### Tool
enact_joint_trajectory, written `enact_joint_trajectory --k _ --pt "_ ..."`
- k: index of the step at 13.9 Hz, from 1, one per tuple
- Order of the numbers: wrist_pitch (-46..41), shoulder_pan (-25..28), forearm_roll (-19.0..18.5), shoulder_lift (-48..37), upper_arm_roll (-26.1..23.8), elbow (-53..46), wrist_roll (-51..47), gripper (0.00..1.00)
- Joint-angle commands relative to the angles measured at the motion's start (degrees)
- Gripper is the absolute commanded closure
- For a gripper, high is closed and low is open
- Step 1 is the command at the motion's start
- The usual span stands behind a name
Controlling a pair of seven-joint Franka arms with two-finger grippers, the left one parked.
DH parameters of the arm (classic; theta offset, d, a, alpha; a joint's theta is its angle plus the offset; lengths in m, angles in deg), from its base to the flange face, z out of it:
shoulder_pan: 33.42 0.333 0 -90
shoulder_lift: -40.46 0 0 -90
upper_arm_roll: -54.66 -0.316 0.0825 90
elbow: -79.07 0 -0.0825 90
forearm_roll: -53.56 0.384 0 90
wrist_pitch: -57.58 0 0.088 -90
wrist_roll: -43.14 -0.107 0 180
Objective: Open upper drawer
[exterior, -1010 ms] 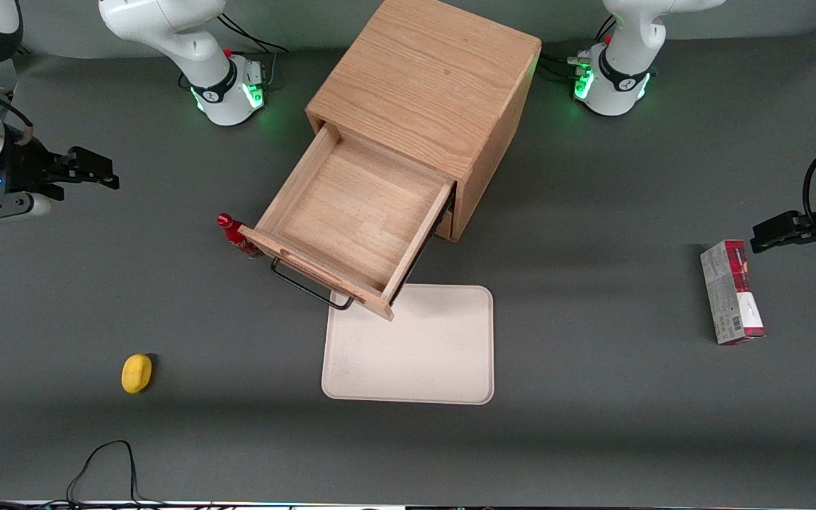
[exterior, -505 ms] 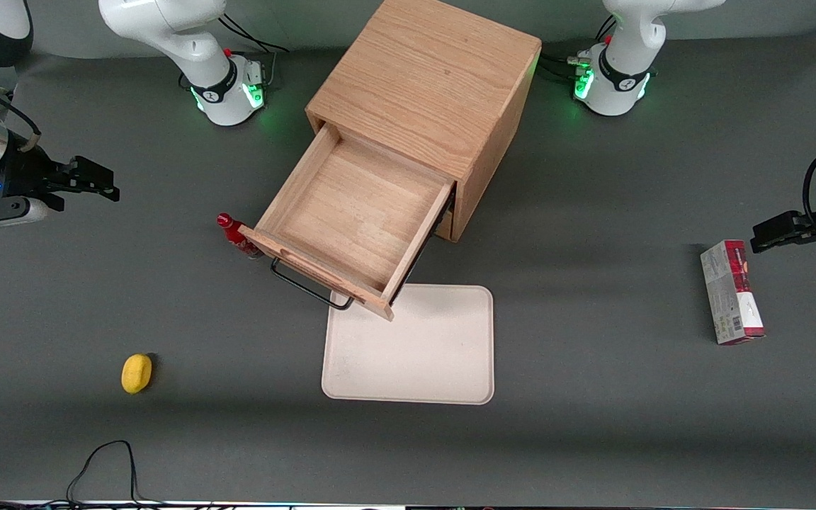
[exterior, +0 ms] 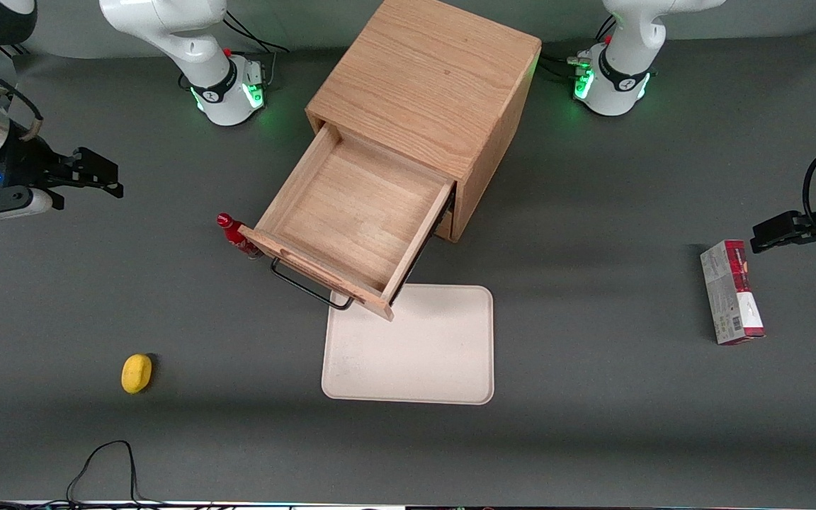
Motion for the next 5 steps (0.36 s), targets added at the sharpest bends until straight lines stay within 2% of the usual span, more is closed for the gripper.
enact_joint_trajectory --k 1,5 --pt "-3.0 1.0 1.0 4.2 2.2 -5.4 -1.3 0.00" --pt "-3.0 0.4 1.1 4.2 1.9 -5.6 -1.3 0.00"
